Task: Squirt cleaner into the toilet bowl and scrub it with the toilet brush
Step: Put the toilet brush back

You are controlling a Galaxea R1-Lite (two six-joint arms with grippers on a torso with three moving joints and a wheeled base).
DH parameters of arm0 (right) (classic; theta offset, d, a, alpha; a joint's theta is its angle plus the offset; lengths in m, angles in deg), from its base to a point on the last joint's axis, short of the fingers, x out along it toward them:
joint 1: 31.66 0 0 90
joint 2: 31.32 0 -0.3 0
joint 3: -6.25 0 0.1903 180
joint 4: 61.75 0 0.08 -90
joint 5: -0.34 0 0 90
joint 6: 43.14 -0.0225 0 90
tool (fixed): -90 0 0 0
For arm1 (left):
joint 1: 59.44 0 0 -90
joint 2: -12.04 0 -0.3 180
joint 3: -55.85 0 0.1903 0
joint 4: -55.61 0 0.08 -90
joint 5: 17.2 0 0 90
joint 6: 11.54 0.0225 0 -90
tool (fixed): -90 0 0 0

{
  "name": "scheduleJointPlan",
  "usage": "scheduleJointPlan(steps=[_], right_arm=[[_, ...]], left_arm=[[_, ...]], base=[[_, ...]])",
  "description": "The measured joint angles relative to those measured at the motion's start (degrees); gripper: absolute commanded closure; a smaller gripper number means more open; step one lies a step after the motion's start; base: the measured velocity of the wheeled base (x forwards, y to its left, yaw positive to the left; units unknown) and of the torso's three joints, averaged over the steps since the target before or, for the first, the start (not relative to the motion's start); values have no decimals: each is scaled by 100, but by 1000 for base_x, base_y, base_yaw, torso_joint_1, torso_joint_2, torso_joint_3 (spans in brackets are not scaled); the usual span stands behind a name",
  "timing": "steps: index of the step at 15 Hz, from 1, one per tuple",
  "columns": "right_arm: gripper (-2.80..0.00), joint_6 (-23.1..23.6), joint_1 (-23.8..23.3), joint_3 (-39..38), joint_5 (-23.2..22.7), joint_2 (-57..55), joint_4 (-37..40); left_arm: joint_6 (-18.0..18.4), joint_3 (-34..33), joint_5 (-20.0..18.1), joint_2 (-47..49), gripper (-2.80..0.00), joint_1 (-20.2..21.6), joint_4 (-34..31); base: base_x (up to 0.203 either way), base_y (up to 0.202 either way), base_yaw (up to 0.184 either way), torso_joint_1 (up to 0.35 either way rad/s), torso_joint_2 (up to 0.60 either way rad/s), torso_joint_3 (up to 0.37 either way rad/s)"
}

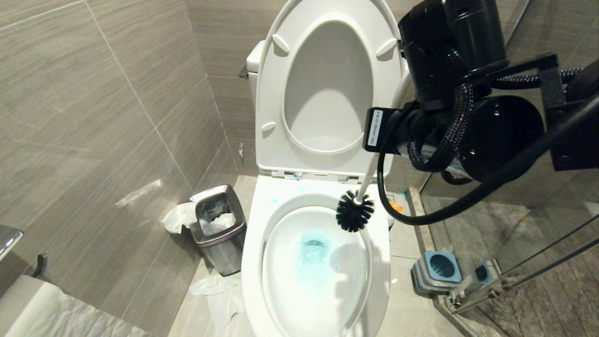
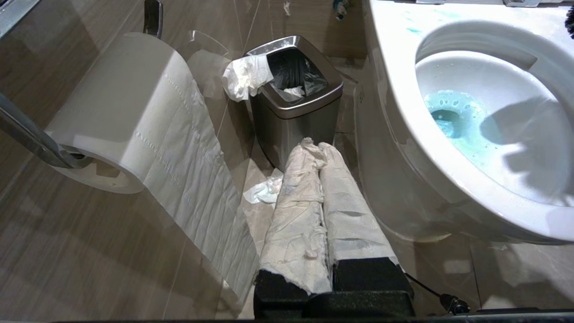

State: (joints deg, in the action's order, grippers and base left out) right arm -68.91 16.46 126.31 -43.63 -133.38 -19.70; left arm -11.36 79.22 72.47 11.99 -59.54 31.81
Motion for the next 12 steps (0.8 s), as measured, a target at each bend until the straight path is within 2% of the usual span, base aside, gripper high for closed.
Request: scheduleJointPlan(steps=[4, 7, 10, 12], right_arm=[[0, 35, 17, -17, 67, 108, 0], [0, 126, -60, -89, 297, 303, 5], [0, 177, -376, -421, 317, 651, 2], [0, 193, -757, -781, 251, 904, -1]], left_arm=[[-2, 0, 3, 0, 0, 0, 0], [-2, 0, 2, 0, 0, 0, 0], [2, 0, 2, 0, 0, 0, 0], [1, 0, 0, 0, 0, 0, 0]], base=[[0, 0, 0, 0, 0, 0], [0, 0, 0, 0, 0, 0], [0, 0, 0, 0, 0, 0], [0, 0, 0, 0, 0, 0]])
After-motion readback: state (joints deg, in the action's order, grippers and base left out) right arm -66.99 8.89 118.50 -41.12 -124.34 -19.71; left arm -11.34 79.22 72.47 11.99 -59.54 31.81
